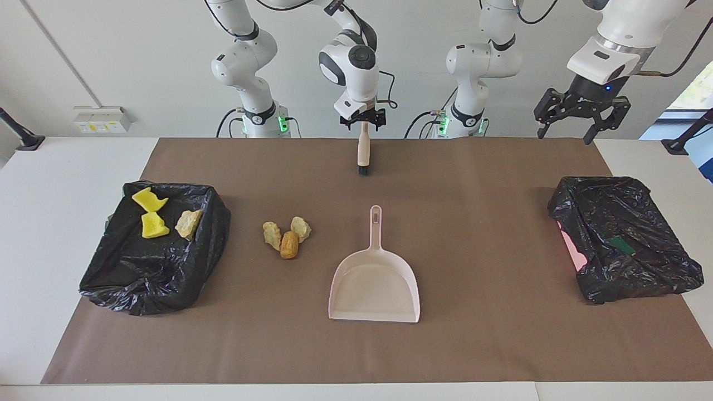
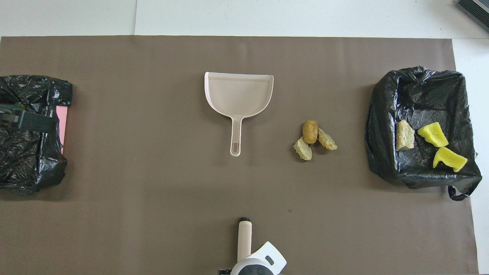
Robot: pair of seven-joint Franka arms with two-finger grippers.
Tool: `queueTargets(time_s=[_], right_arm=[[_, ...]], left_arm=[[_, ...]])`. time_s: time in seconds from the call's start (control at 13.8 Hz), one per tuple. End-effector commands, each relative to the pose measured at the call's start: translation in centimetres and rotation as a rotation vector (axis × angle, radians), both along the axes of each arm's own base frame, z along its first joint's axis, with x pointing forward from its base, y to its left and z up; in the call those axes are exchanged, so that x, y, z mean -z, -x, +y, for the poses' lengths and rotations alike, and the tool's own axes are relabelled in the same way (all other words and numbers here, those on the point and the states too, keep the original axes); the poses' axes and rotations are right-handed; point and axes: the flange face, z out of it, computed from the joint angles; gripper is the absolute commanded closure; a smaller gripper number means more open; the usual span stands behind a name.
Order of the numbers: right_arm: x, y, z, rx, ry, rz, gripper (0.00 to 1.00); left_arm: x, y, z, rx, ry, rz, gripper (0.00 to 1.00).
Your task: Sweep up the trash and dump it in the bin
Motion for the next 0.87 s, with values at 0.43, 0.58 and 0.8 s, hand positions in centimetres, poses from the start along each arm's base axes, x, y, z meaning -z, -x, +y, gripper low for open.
queueTargets(time_s=[0.43, 0.58, 0.8], right_arm=[[0.0, 2.6, 0.5, 0.009, -0.008, 0.033, 0.06], [0.2, 3.0, 0.6, 0.001, -0.007, 0.034, 0.19], [0.5, 3.3, 0.7, -0.012, -0.002, 0.038, 1.0]], left_arm=[[-0.7, 0.2, -2.2, 0.041, 0.018, -0.034, 0.0], [-0.5, -0.2, -3.0, 0.053, 0.02, -0.045, 0.0], [0.3, -1.3, -3.6, 0.06, 0.023, -0.069, 0.0]])
